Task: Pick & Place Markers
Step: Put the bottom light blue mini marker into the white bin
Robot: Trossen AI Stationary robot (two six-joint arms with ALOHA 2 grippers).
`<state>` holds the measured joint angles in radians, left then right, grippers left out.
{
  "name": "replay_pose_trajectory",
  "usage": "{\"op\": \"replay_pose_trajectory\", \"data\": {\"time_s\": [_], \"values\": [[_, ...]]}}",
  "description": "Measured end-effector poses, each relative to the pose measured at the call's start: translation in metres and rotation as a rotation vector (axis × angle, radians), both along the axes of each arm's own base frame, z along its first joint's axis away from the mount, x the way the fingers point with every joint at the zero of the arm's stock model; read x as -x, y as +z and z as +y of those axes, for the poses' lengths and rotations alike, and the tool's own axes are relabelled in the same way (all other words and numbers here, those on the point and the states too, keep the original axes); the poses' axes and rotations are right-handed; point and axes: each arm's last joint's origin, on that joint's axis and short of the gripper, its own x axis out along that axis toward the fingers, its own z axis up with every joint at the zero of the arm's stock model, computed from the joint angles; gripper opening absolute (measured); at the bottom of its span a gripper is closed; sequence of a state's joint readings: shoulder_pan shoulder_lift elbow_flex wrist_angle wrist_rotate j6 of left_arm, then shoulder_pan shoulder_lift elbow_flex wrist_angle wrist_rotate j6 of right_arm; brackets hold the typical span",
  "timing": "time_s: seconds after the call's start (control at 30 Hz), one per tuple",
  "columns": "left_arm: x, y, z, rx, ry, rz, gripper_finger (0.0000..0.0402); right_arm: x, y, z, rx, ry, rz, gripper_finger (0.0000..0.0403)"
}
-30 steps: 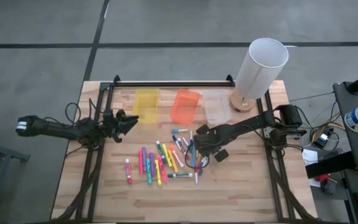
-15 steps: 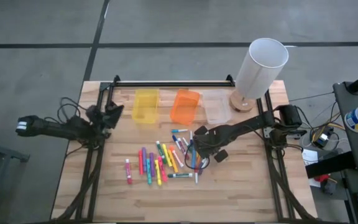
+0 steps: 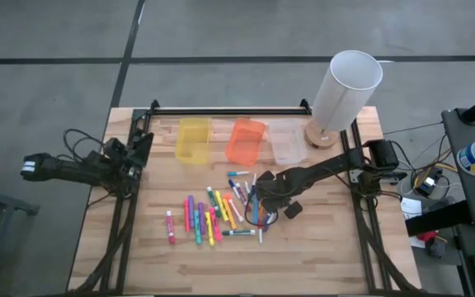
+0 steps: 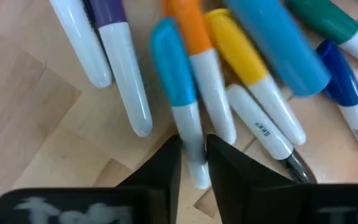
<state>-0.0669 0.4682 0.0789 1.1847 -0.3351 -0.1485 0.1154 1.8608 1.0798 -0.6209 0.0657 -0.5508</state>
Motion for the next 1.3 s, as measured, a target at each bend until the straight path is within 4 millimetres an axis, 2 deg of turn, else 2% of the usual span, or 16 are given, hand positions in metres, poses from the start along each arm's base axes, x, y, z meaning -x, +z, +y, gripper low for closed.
{"op": "replay_pose_trajectory", "data": {"time_s": [0.17, 0.33, 0.63, 0.77, 1.0, 1.3], "values": [[-0.005, 0.002, -0.001, -0.006, -0.031, 0.024, 0.0133, 0.000, 0.003, 0.000, -0.005, -0.066, -0.010, 0.0029], [-0.009, 0.002, -0.002, -0.002, -0.072, 0.030, 0.0133, -0.003, 0.012, -0.001, -0.008, -0.105, -0.038, 0.0024], [-0.012, 0.001, -0.002, -0.002, -0.080, 0.046, 0.0133, -0.012, 0.052, -0.005, 0.121, -0.155, -0.028, 0.0026], [-0.012, 0.000, -0.002, -0.002, -0.080, 0.047, 0.0133, -0.017, 0.068, -0.014, 0.177, -0.217, -0.039, 0.0026], [-0.013, 0.000, -0.003, -0.002, -0.081, 0.053, 0.0133, -0.013, 0.091, -0.048, 0.306, -0.481, -0.095, 0.0027], [-0.013, -0.001, -0.003, 0.004, -0.087, 0.053, 0.0133, 0.027, 0.128, -0.112, 0.333, -0.845, -0.224, 0.0027]]}}
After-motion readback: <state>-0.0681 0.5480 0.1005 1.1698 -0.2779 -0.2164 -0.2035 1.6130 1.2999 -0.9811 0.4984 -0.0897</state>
